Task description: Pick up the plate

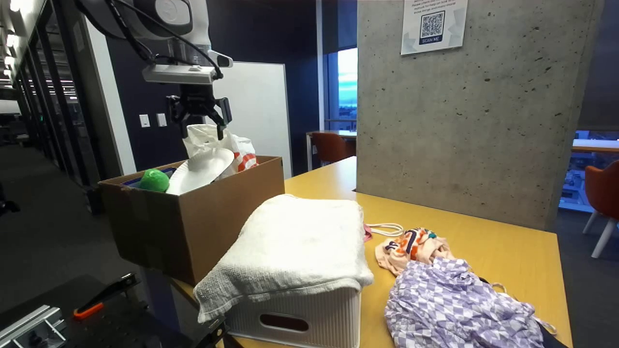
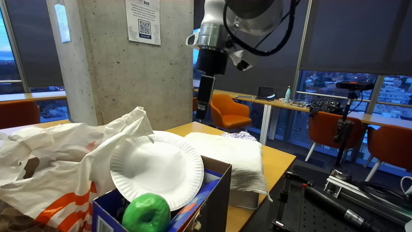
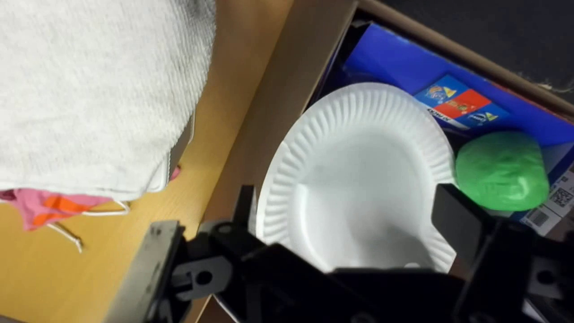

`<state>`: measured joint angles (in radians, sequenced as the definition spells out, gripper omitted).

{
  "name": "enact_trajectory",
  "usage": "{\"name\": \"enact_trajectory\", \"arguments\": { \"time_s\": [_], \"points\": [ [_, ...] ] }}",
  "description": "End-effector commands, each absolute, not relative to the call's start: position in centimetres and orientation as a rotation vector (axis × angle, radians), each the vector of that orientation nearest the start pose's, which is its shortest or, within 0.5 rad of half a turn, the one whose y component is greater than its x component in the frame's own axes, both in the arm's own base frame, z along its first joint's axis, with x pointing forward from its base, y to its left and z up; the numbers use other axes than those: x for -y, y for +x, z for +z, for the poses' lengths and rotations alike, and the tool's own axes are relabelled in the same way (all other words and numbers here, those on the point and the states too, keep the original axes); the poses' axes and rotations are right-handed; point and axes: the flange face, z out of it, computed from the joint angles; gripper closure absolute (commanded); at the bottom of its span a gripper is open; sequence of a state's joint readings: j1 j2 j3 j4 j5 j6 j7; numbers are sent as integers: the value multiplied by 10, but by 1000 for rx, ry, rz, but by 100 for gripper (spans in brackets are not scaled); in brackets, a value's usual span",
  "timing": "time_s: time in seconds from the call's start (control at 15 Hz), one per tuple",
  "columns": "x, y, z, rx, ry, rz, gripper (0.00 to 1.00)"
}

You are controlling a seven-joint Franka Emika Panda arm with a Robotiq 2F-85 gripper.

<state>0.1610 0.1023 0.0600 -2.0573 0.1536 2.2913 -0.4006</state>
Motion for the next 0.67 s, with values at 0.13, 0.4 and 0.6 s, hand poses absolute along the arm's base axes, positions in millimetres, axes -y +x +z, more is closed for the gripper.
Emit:
{"name": "enact_trajectory", "arguments": {
  "time_s": [0.13,0.4,0.6],
  "points": [
    [-123,615,369,1025,-2802,-250,0],
    [-130,634,334,1094,-2763,-258,0],
    [-133,648,319,1096,-2749,-268,0]
  ]
}}
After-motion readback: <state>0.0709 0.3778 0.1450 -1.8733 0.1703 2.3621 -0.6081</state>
